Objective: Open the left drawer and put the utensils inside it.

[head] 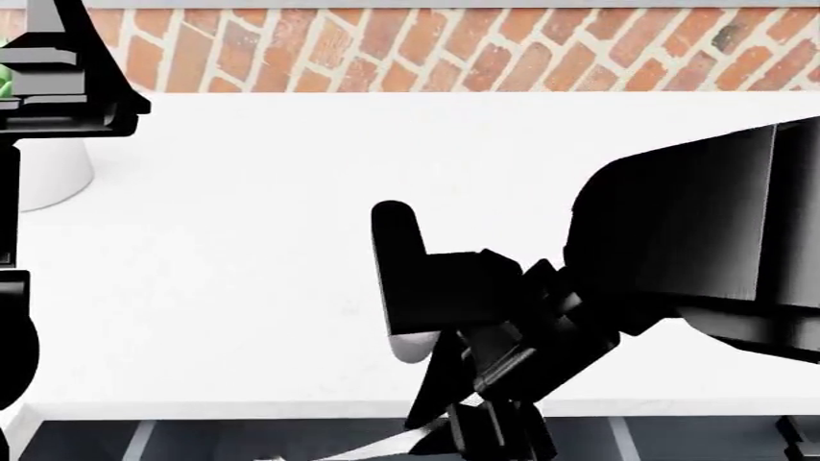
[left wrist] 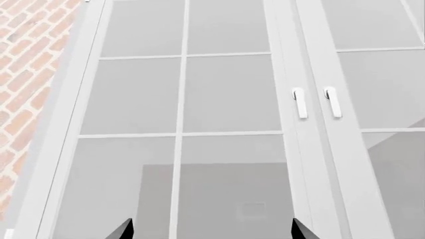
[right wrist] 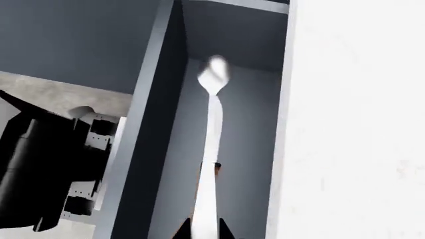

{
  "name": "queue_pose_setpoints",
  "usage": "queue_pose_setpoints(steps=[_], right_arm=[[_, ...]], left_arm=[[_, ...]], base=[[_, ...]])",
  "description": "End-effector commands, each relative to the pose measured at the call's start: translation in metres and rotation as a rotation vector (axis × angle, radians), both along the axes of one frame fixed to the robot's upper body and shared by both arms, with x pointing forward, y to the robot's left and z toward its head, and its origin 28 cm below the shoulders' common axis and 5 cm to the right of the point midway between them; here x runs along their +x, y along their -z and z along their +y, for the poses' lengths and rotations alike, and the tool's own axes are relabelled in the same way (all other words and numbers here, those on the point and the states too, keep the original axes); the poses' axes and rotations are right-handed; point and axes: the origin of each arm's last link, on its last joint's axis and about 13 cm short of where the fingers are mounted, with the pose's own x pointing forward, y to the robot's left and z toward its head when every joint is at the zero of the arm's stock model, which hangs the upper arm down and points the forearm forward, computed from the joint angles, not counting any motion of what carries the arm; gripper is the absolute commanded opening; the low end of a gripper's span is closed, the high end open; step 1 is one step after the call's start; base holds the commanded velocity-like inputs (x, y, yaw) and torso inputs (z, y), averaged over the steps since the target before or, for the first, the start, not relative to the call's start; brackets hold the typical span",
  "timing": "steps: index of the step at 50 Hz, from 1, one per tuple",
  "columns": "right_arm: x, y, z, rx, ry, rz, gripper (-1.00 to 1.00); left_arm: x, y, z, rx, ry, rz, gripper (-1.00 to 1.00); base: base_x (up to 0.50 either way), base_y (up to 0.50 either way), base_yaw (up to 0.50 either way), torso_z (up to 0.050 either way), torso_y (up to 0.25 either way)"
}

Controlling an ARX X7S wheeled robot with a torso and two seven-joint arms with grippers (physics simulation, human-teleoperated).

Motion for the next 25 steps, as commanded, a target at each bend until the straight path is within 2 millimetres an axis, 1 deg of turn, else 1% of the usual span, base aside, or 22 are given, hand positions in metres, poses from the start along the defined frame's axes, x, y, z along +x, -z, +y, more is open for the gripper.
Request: queue_pose_setpoints(steps=[1,8,17,21,22,25], right_arm=[[-0.007,0.004,-0.004,0.067,-0.031,0.009,-1.00],[-0.001,0.009,-0.004,0.061,-0.018,0.025,-1.00],[-0.001,0.010,-0.004,0.058,-0.009,0.032,-1.00],[0.002,0.013,-0.005,0.037,0.026,0.024,-1.00],[0.002,0.013,-0.005,0.035,0.027,0.026,1.00],[0.004,0.011,-0.005,0.030,0.045,0.017,1.00]], left_arm=[[0.006,0.000,0.007,0.009,-0.027,0.003,1.00],[0.006,0.002,0.007,0.009,-0.029,0.004,1.00],[0.006,0.001,0.007,0.010,-0.029,0.002,1.00],[0.006,0.001,0.007,0.010,-0.029,0.001,1.00],[0.006,0.000,0.007,0.010,-0.028,0.001,1.00],[0.006,0.000,0.008,0.010,-0.029,0.001,1.00]], base=[[0.00,0.00,0.00,0.000,0.000],[0.00,0.00,0.00,0.000,0.000],[0.00,0.00,0.00,0.000,0.000],[0.00,0.00,0.00,0.000,0.000],[0.00,0.00,0.00,0.000,0.000],[0.00,0.00,0.00,0.000,0.000]])
